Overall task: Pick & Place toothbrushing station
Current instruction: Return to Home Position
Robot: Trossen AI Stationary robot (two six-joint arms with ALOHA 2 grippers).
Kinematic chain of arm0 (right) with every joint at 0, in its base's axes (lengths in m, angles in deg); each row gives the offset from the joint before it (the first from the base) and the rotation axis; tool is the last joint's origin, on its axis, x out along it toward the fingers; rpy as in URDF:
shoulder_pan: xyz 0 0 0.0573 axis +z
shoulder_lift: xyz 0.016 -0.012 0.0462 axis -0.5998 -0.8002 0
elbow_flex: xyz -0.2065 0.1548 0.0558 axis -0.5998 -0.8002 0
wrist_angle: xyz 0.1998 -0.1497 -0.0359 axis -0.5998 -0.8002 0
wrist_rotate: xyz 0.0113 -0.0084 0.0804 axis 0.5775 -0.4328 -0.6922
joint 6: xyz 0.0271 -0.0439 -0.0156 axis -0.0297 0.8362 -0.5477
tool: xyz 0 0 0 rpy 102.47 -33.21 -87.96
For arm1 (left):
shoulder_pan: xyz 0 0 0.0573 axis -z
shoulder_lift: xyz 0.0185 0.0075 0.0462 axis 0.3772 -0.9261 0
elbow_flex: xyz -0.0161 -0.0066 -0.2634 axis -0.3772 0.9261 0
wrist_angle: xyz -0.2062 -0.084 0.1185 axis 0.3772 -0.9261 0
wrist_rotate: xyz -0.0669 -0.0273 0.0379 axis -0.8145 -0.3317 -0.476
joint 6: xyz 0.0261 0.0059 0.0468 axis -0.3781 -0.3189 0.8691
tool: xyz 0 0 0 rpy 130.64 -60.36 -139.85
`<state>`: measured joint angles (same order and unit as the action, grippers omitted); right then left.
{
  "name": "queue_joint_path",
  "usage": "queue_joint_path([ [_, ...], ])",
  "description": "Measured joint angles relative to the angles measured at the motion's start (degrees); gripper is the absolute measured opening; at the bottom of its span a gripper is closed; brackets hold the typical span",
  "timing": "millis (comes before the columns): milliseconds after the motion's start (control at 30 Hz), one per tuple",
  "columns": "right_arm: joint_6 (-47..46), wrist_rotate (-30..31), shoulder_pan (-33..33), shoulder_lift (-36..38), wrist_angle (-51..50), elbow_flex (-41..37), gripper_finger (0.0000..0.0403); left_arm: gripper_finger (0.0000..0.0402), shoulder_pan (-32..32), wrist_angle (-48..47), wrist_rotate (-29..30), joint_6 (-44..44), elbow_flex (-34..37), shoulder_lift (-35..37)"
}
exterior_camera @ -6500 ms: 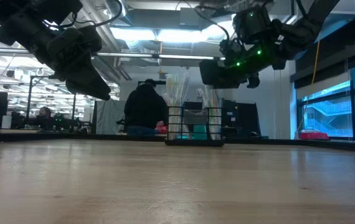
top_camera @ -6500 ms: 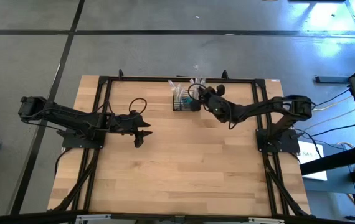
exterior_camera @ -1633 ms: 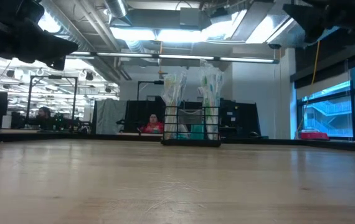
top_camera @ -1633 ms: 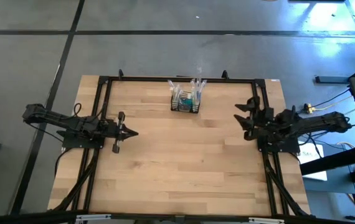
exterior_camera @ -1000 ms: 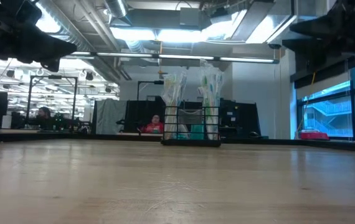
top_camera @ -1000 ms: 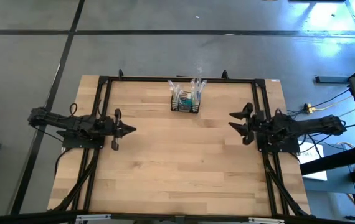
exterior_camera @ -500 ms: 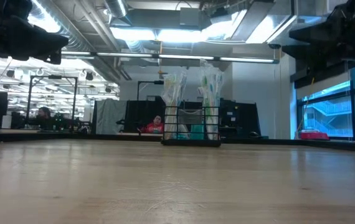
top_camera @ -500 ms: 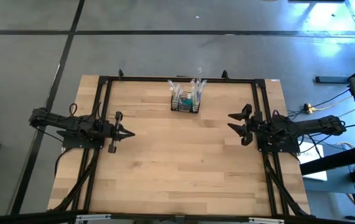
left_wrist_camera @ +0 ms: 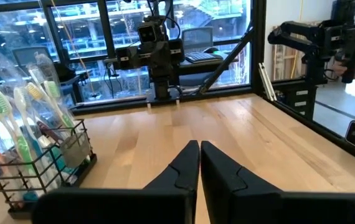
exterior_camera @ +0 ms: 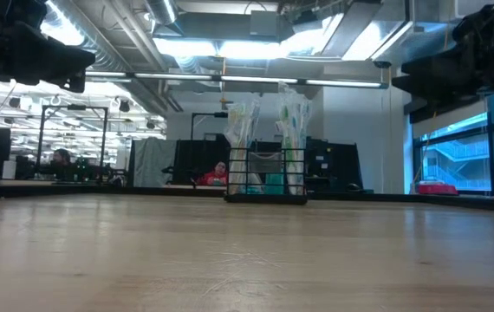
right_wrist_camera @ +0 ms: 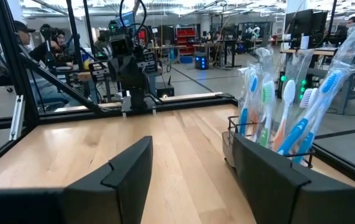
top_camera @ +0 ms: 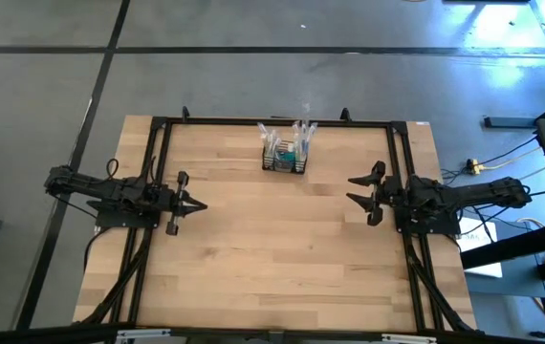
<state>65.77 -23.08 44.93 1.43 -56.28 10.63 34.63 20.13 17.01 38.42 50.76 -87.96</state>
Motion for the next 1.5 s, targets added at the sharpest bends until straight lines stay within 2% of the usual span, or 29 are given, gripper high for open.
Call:
queue_joint_path([
  [1500, 0.15, -0.04, 0.00, -0.01, 0.00, 0.07, 0.0223, 0.0011, 0.00, -0.11, 0.00, -0.07, 0.04, 0.00],
])
